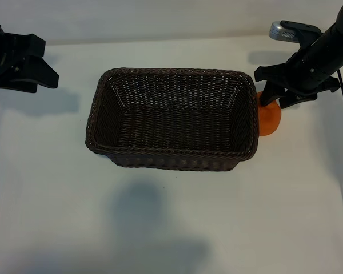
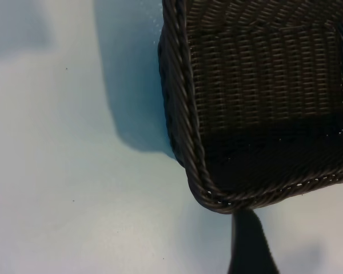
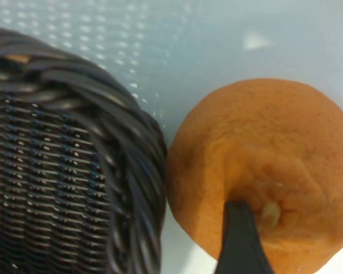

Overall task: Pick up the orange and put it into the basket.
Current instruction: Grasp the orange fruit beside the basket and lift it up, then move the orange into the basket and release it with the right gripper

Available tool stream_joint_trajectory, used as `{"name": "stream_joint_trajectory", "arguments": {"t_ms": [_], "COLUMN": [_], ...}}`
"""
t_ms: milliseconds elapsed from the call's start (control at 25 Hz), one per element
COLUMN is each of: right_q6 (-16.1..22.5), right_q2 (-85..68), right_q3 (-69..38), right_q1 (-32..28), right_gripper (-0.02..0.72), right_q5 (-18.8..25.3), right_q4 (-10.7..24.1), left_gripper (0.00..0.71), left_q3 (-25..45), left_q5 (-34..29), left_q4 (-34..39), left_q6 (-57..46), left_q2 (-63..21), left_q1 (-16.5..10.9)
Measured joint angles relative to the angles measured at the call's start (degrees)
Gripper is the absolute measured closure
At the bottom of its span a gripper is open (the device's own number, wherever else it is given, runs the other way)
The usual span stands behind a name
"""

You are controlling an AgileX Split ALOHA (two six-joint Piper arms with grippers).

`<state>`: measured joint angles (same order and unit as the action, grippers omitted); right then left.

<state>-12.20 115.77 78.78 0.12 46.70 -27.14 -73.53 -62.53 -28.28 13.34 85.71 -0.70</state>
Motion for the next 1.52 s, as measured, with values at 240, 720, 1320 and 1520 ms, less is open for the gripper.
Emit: {"name": "stream_joint_trajectory", "arguments": {"t_ms": [240,720,1320,1520], "right_q6": [-0.2,-0.3,6.9,7.1], "right_q2": [1.9,3.2,2.4,-0.7], "right_q3": [0.0,4.3,16.6,18.3], "right_q1": [0.0,0.0,0.0,0.0], "right_gripper": [0.270,0.623,0.637,0.637], "right_q5": [0.0,5.5,19.2,21.5], "right_q4": [-0.1,2.6,13.7,13.9], "left_gripper": [0.253,0.253,0.253,0.253], "left_q3": [0.0,0.0,0.0,0.0], "left_q5": [0.0,0.2,0.2,0.3], "left_q4": [0.0,0.0,0.0,0.0], "left_q6": [0.0,0.0,1.3,1.4], "left_q2": [0.0,0.0,0.0,0.0], "left_q1": [0.0,0.0,0.0,0.0]}}
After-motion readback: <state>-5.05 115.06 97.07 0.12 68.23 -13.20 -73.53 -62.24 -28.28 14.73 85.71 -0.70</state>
